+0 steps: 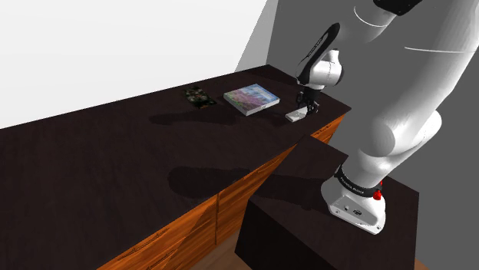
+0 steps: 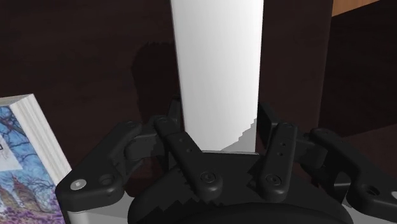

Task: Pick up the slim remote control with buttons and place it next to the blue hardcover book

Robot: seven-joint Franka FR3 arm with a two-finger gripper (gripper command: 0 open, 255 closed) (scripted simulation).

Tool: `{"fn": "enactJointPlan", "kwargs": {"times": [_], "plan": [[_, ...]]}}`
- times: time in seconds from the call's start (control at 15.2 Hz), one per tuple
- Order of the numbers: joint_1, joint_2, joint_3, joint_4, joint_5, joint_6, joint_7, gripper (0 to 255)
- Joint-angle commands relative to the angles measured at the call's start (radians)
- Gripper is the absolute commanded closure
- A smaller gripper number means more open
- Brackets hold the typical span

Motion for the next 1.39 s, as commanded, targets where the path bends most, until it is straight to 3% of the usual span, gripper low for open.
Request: {"fn": "enactJointPlan", "kwargs": {"times": [0.0,0.2,0.73,0.79,1.12,1.32], "plan": [[-0.013,0.035,0.017,0.008,0.032,0.025,-0.024,255],[-0.031,0.076,0.043,0.015,0.069,0.057,-0.052,255],[-0.031,0.076,0.043,0.015,0.069,0.058,-0.052,255],[-0.031,0.076,0.043,0.015,0.069,0.058,-0.052,0],[-0.031,0.076,0.043,0.015,0.069,0.058,-0.052,0],[0.018,-0.038,-0.026,-0.002,-0.033,-0.033,0.023,0]]}}
